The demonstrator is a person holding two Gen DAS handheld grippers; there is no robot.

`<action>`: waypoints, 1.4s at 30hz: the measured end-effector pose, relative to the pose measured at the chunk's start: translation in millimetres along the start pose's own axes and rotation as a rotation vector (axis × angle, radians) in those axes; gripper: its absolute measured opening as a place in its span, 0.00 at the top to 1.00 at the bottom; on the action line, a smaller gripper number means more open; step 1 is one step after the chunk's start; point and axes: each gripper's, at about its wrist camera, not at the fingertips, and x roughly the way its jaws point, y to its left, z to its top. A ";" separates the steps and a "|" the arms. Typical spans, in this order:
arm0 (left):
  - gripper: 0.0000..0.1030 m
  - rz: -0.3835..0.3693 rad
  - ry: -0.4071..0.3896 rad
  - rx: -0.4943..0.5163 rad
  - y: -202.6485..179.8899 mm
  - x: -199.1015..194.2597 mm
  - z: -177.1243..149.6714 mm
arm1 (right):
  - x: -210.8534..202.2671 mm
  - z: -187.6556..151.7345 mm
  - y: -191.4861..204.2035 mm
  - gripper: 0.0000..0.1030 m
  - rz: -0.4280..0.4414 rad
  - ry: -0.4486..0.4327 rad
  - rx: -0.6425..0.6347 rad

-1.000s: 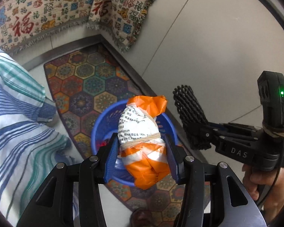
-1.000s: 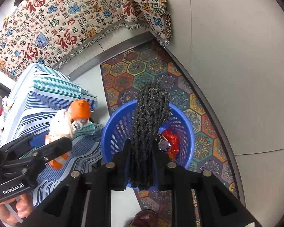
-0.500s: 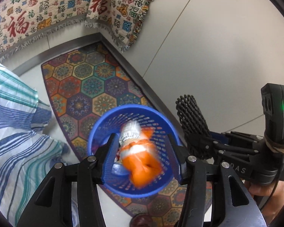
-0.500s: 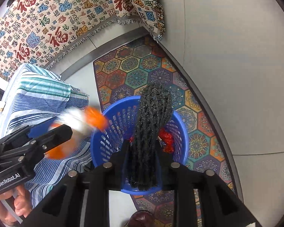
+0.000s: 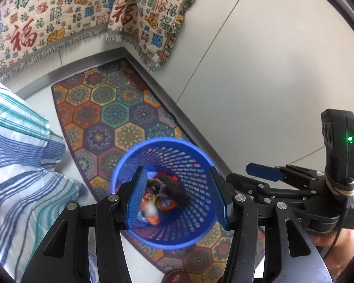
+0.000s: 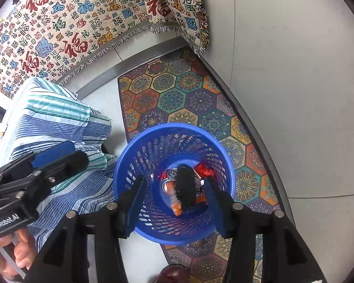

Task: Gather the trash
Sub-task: 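Carry both items over the blue basket and open both tools to drop them, then move both open tools back over the table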

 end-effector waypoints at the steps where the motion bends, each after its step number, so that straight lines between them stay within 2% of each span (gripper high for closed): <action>1: 0.48 0.000 -0.009 -0.001 2.0 -5.6 -0.7 | -1.7 0.3 1.7 0.50 -0.003 -0.004 -0.001; 5: 0.48 0.011 -0.060 0.004 15.1 -38.8 -8.6 | -15.4 1.7 14.8 0.50 -0.020 -0.049 -0.031; 10: 0.45 0.056 -0.144 -0.016 54.8 -99.9 -36.1 | -44.0 0.3 51.2 0.50 -0.028 -0.161 -0.118; 16: 0.37 0.215 -0.221 -0.082 134.9 -178.4 -92.1 | -73.6 -8.4 133.5 0.50 0.021 -0.311 -0.272; 19: 0.33 0.326 -0.228 -0.123 178.7 -207.3 -120.9 | -76.2 -18.7 188.4 0.49 0.076 -0.339 -0.365; 23: 0.32 0.421 -0.210 -0.222 243.6 -237.5 -155.6 | -68.5 -39.4 265.4 0.46 0.170 -0.335 -0.485; 26: 0.31 0.494 -0.211 -0.258 279.4 -257.5 -172.7 | -53.6 -57.8 326.1 0.46 0.224 -0.289 -0.581; 31: 0.23 0.599 -0.197 -0.309 322.2 -279.0 -189.5 | -21.2 -79.1 403.1 0.46 0.227 -0.208 -0.724; 32: 0.20 0.611 -0.194 -0.316 329.2 -281.0 -190.3 | -13.9 -81.0 414.6 0.46 0.223 -0.191 -0.746; 34: 0.02 0.628 -0.192 -0.339 343.2 -284.9 -196.1 | -2.0 -86.7 432.6 0.46 0.214 -0.163 -0.780; 35: 0.00 0.628 -0.196 -0.343 348.6 -284.7 -196.8 | 3.0 -89.8 440.8 0.39 0.203 -0.165 -0.796; 38: 0.00 0.627 -0.212 -0.339 354.7 -291.0 -203.5 | 9.3 -87.0 458.1 0.35 0.224 -0.181 -0.823; 39: 0.00 0.627 -0.213 -0.337 357.1 -291.1 -201.4 | 11.9 -84.6 463.9 0.28 0.226 -0.185 -0.825; 42: 0.00 0.623 -0.214 -0.331 365.3 -289.7 -192.6 | 20.8 -74.0 480.8 0.20 0.244 -0.194 -0.836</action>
